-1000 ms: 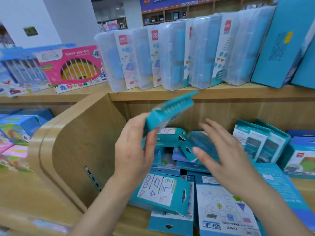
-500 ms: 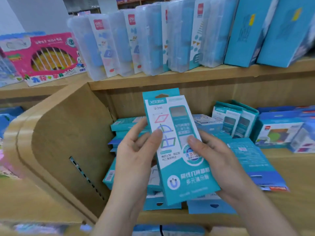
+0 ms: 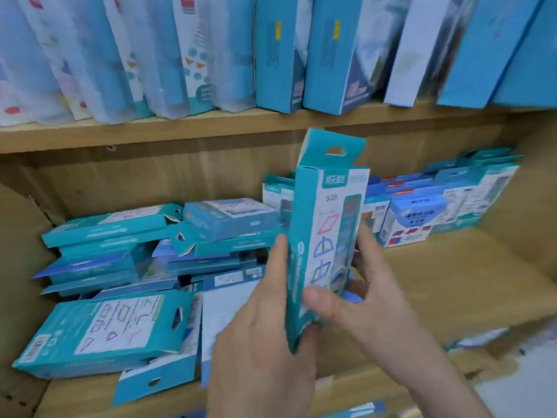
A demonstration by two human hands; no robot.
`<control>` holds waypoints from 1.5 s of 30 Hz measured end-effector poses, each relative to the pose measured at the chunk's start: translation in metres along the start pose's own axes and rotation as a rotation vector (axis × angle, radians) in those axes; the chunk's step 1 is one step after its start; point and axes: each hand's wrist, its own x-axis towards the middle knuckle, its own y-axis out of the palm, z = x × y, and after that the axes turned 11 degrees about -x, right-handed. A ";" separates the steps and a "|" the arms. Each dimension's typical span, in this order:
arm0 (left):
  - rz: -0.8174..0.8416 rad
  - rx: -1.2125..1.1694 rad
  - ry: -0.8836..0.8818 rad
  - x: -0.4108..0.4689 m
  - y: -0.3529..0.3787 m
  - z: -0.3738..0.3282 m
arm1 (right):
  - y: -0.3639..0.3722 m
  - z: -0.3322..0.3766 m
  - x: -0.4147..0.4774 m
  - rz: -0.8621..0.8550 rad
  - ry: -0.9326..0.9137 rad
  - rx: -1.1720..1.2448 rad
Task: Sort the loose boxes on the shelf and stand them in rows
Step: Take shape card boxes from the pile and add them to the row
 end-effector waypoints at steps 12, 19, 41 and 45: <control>0.343 -0.490 -0.059 0.055 0.202 -0.056 | -0.178 -0.118 0.011 -0.517 0.066 -0.486; 0.423 -0.282 0.069 0.080 0.316 -0.073 | -0.269 -0.179 0.037 -0.546 0.176 -0.534; 0.426 0.156 0.033 0.170 0.458 -0.061 | -0.303 -0.267 0.089 -0.454 0.417 -0.417; 0.434 0.304 0.050 0.188 0.455 -0.060 | -0.312 -0.259 0.102 -0.419 0.446 -0.283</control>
